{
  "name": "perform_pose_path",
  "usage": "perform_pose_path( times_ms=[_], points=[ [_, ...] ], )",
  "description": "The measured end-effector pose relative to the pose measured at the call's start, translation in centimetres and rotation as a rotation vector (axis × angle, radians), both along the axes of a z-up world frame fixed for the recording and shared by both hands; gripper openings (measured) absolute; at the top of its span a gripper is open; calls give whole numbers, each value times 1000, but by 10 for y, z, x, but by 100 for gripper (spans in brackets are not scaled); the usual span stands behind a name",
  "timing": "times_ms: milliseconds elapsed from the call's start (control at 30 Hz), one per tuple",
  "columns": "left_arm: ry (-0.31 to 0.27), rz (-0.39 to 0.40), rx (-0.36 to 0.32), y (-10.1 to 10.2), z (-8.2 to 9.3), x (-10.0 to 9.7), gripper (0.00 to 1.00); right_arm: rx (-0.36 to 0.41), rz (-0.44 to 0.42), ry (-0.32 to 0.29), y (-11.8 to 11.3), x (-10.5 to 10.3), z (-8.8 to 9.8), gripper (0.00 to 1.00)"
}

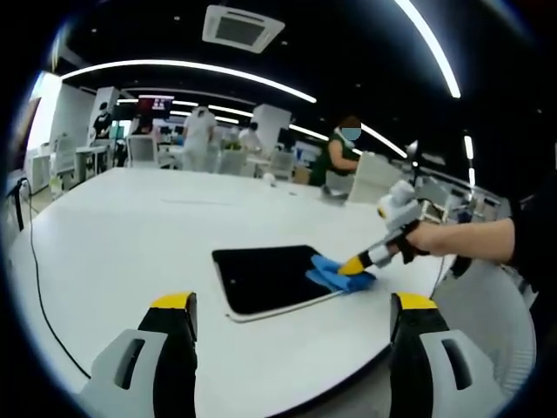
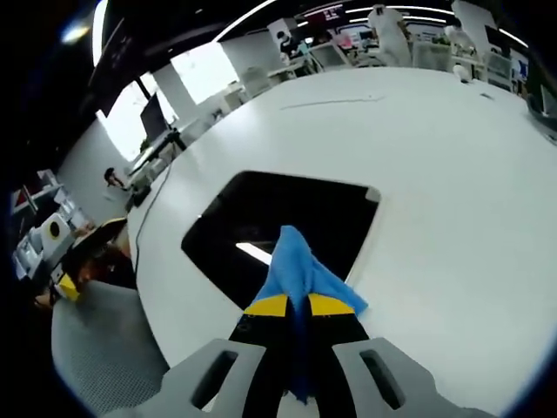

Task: Wipe the mirror surface with the cleaning cloth until all visible marks leave the cleaned area.

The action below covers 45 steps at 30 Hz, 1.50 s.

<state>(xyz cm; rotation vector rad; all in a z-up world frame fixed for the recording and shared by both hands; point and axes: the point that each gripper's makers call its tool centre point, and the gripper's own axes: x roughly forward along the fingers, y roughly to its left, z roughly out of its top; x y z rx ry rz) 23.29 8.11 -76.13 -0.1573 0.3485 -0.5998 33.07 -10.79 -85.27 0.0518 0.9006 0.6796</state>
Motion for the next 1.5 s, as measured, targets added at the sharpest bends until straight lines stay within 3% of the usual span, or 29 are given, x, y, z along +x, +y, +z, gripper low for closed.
perform_pose_path(
  times_ms=[367,1500],
  points=[
    [10,-7,4,-1,-2,-1,92,-20,0,-35,-1,21,-1,1],
    [32,-5,15,-1,-6,0,91,-25,-24,-51,-1,88,0,1]
  ],
)
